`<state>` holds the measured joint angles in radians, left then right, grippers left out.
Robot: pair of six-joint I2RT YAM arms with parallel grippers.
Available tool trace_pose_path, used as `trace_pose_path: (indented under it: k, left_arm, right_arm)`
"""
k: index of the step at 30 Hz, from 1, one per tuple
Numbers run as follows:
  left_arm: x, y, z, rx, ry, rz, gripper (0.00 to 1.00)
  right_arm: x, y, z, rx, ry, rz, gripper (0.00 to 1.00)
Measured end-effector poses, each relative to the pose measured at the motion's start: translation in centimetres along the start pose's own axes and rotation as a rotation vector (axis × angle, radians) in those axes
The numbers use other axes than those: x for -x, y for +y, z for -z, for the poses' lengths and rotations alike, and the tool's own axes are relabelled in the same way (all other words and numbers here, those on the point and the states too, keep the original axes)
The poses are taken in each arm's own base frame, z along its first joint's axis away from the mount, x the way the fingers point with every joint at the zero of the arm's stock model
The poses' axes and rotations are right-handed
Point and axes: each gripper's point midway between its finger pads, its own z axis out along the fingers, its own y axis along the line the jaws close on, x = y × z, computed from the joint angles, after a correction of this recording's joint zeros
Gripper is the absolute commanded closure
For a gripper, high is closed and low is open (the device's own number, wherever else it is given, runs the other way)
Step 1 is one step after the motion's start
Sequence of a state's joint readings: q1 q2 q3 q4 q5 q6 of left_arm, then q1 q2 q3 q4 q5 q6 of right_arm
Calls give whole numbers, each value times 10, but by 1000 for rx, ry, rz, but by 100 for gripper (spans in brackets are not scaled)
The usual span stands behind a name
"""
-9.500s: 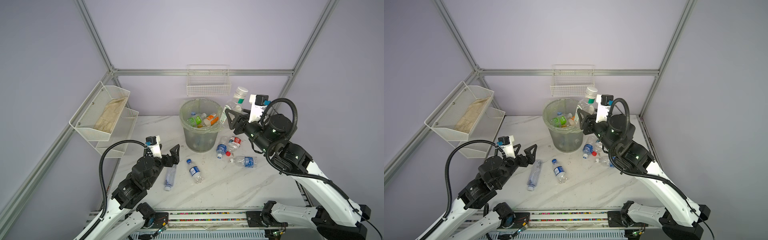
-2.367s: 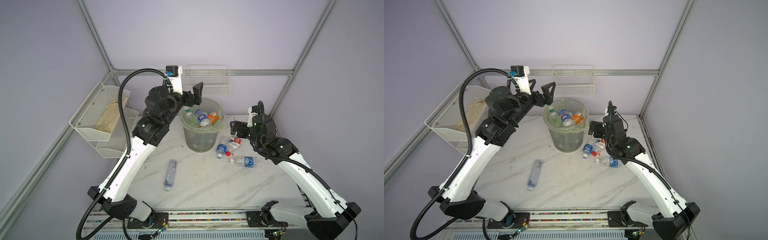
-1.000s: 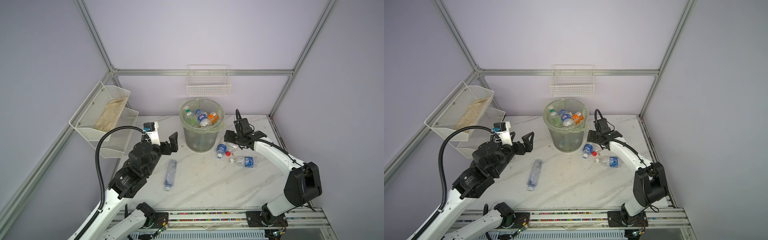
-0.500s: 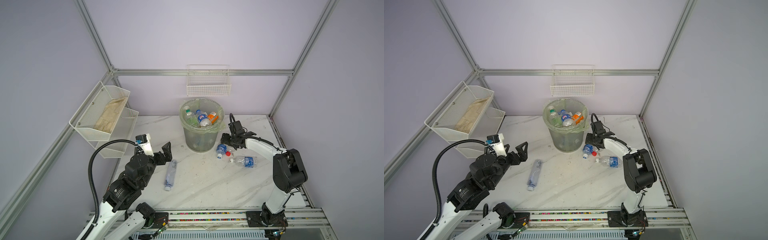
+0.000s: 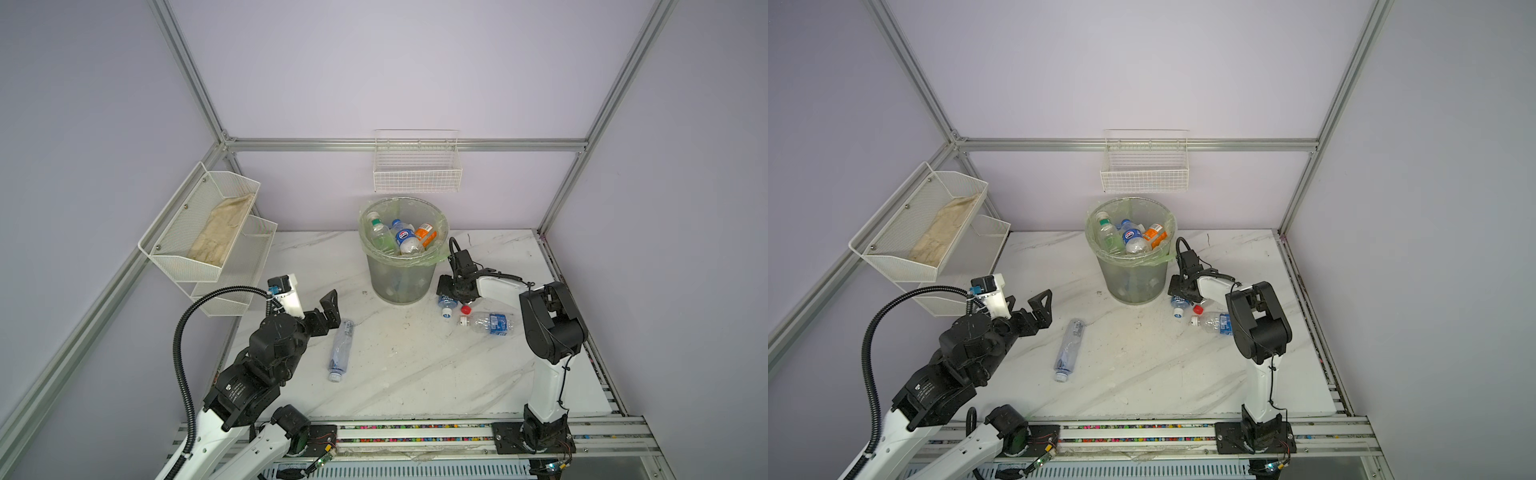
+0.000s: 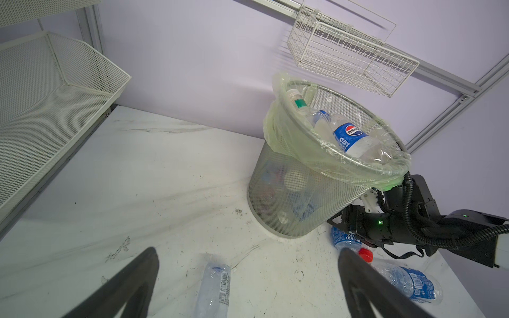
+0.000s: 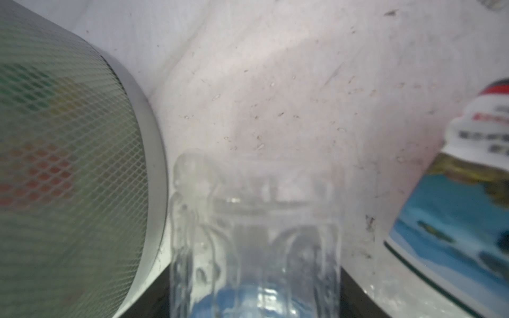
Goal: Throw the plastic bottles in the bin
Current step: Pick up the plastic bottle from the center of the table.
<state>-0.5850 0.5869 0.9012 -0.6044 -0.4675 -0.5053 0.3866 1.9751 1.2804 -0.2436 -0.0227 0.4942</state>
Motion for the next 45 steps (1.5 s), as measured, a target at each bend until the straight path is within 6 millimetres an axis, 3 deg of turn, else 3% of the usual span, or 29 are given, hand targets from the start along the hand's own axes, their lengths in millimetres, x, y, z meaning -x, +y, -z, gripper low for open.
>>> trace_pose_path:
  k: [11, 16, 21, 31, 45]
  left_arm:
    - [0, 3, 1, 12, -4, 0, 0]
    - [0, 3, 1, 13, -4, -1, 0]
    - [0, 4, 2, 13, -5, 0, 0]
    - [-1, 6, 2, 21, -5, -2, 0]
    - [0, 8, 2, 33, -11, -2, 0]
  right_arm:
    - [0, 0, 4, 11, -15, -13, 56]
    - [6, 4, 20, 22, -34, -18, 66]
    - [27, 16, 55, 70, -111, -21, 74]
    - [59, 34, 124, 153, -256, -23, 74]
    - [101, 52, 248, 275, -517, -10, 73]
